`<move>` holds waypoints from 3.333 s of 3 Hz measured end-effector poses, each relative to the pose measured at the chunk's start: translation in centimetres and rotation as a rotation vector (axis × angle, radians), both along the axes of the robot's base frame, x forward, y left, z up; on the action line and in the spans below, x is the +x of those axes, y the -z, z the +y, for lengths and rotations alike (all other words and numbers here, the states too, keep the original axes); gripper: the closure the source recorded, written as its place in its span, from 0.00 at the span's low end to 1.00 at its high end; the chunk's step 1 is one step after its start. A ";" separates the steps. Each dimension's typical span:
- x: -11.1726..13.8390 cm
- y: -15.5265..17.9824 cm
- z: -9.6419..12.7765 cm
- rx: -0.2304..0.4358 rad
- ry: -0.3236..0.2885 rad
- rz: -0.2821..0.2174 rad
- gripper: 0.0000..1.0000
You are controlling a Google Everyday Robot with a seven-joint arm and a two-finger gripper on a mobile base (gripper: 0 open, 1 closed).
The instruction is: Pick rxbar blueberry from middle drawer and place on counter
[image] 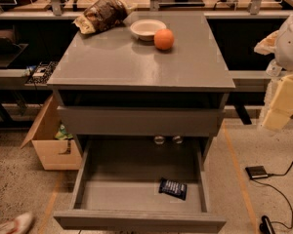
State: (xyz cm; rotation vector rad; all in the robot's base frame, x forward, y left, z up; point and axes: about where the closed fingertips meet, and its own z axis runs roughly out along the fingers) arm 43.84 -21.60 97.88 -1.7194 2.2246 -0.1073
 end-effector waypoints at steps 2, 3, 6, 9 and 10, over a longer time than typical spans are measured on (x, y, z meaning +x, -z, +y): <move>0.2 2.3 1.1 -0.028 -0.011 0.000 0.00; -0.1 7.1 3.2 -0.028 -0.037 -0.002 0.00; 0.3 19.0 6.8 0.051 -0.034 0.006 0.00; 3.6 29.0 10.5 0.252 0.033 0.072 0.00; 4.7 33.3 11.6 0.319 0.054 0.107 0.00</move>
Offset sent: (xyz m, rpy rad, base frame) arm 0.0091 0.0364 -0.0812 -0.0939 0.0183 0.0385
